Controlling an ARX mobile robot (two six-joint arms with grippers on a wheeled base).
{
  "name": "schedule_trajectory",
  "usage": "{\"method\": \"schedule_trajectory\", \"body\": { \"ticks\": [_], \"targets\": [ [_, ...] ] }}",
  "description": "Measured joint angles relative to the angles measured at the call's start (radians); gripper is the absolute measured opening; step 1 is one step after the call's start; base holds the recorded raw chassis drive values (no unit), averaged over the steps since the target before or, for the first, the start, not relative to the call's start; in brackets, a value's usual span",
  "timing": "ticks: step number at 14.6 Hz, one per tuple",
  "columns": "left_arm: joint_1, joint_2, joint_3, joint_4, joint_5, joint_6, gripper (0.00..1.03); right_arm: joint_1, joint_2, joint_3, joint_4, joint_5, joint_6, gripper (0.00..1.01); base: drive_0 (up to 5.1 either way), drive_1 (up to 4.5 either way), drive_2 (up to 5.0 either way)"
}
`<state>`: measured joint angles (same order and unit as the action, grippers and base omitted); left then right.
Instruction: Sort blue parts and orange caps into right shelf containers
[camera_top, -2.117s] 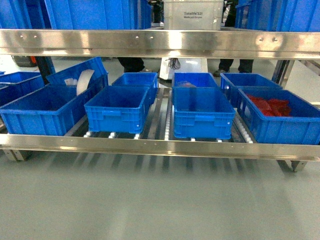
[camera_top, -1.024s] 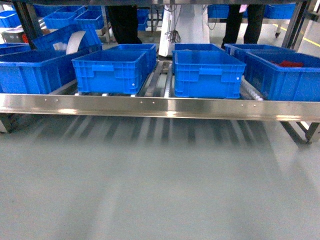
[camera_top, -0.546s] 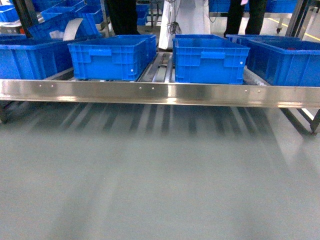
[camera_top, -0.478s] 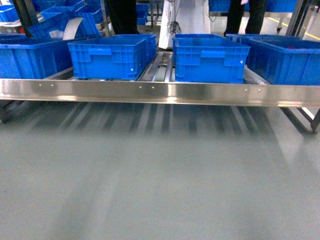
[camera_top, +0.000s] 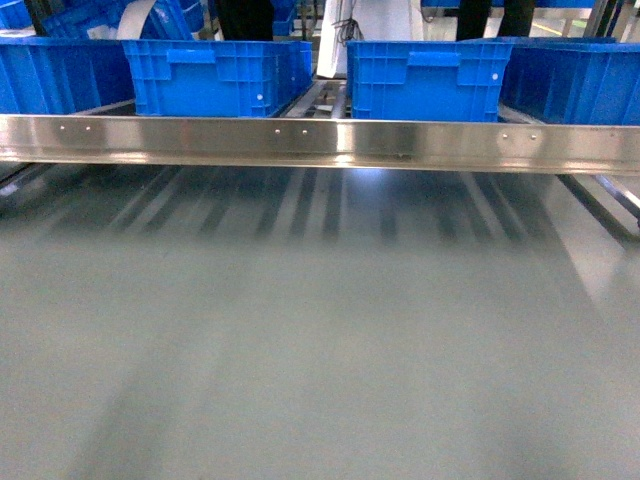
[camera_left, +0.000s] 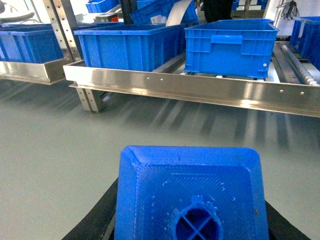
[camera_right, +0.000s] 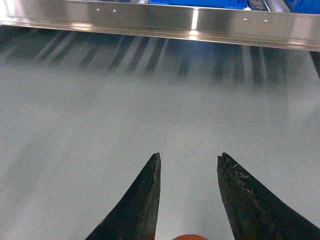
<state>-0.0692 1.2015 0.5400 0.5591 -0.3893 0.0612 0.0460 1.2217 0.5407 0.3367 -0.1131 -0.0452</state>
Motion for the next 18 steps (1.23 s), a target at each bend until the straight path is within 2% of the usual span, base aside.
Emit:
{"method": "schedule_trajectory", "body": {
  "ticks": [1,18],
  "targets": [
    [0.0,0.0,0.0,-0.004,0.0,0.0,0.44,0.0,0.0,0.0,-0.004,0.0,0.0,0.34,0.0,0.0,0.0],
    [0.001,0.0,0.0,-0.003,0.0,0.0,0.44,0.0,0.0,0.0,-0.001,-0.001,0.0,0.34,0.0,4.14,-4.1]
  ]
}}
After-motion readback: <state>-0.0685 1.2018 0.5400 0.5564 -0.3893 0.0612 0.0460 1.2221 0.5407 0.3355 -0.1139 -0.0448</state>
